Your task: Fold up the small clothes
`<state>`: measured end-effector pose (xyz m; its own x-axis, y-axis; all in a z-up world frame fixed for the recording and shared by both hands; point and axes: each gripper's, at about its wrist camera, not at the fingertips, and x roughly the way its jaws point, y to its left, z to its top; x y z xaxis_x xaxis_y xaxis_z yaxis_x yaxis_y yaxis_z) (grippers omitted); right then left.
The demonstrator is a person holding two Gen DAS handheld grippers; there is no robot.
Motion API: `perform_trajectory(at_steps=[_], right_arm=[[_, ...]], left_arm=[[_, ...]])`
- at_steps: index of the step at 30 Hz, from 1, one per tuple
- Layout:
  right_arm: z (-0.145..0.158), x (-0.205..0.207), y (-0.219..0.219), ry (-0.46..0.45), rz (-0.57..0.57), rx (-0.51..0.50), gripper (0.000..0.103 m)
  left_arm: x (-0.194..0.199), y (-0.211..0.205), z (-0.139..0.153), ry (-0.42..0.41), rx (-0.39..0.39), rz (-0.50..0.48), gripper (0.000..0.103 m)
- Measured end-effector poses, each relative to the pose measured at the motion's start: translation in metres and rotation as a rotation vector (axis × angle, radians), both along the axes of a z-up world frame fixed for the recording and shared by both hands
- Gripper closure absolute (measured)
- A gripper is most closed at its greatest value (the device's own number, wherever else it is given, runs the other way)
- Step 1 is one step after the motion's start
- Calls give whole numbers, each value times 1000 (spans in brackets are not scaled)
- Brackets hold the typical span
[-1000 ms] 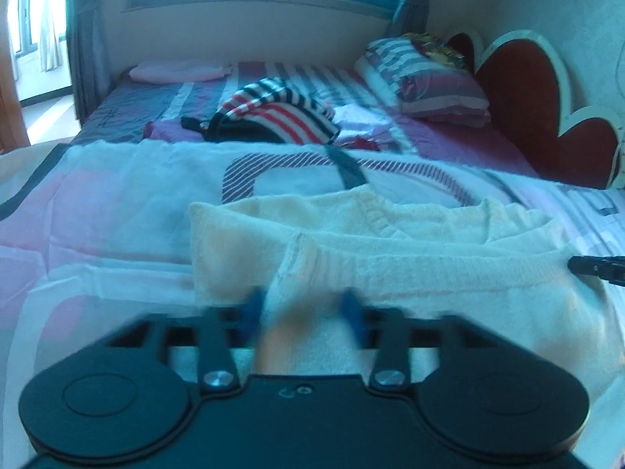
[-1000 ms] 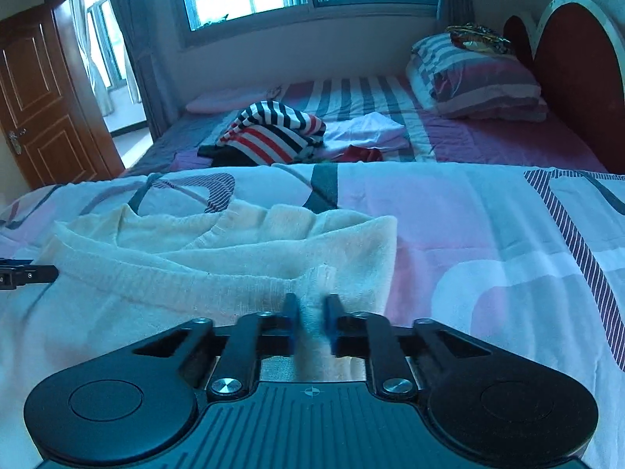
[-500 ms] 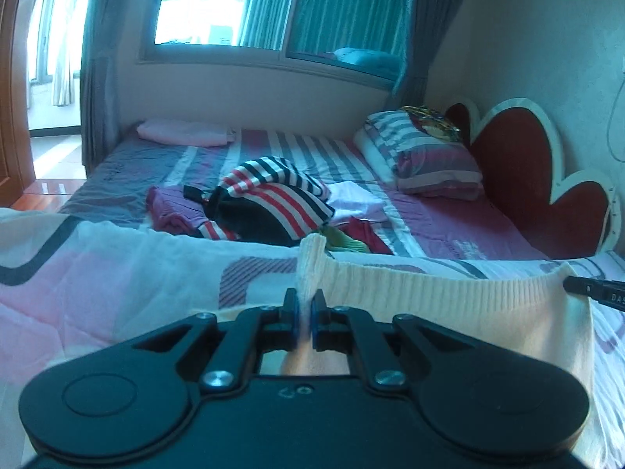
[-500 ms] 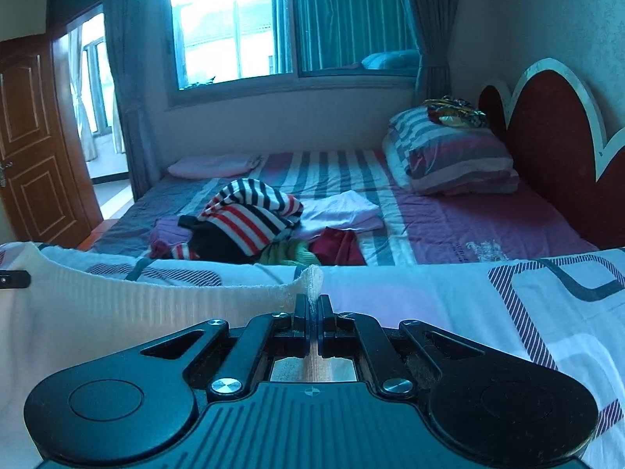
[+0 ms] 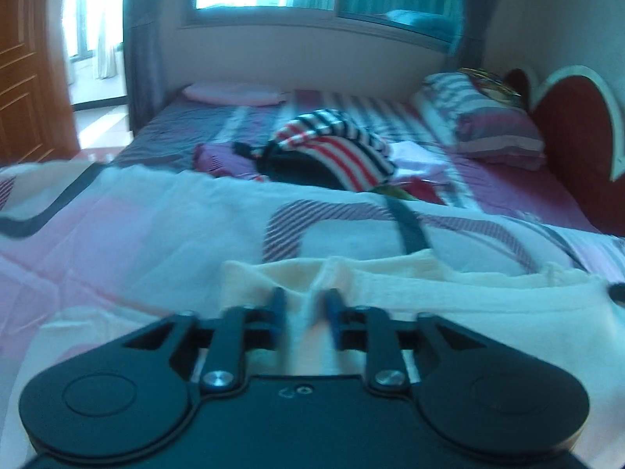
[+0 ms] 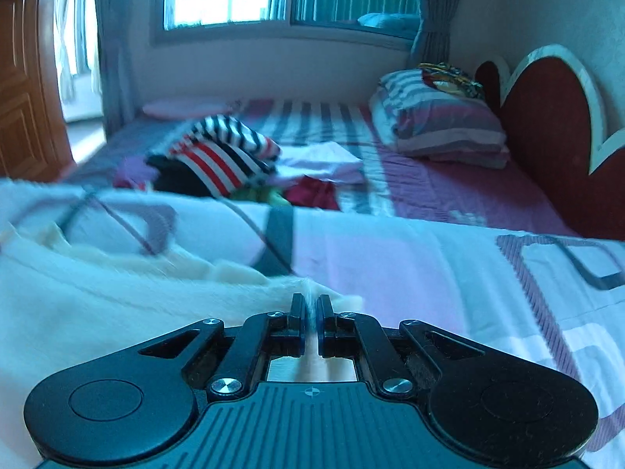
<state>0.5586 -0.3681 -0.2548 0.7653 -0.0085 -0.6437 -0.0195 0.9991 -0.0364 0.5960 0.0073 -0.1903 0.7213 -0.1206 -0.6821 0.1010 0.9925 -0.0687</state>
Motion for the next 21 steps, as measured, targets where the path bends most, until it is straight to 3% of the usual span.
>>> perform_trajectory(at_steps=[5, 10, 14, 17, 21], right_arm=[[3, -12, -10, -47, -28, 19, 100], [22, -39, -7, -78, 33, 126, 100], [24, -51, 23, -49, 126, 157, 100], [16, -50, 47, -22, 163, 153, 100], [-5, -39, 55, 28, 111, 97, 100]], left_arm=[[-16, 4, 10, -40, -21, -17, 79], [-54, -12, 33, -102, -54, -139, 78], [-61, -45, 25, -58, -35, -237, 70], [-51, -51, 6, 5, -7, -199, 69], [-43, -30, -3, 10, -53, -109, 68]])
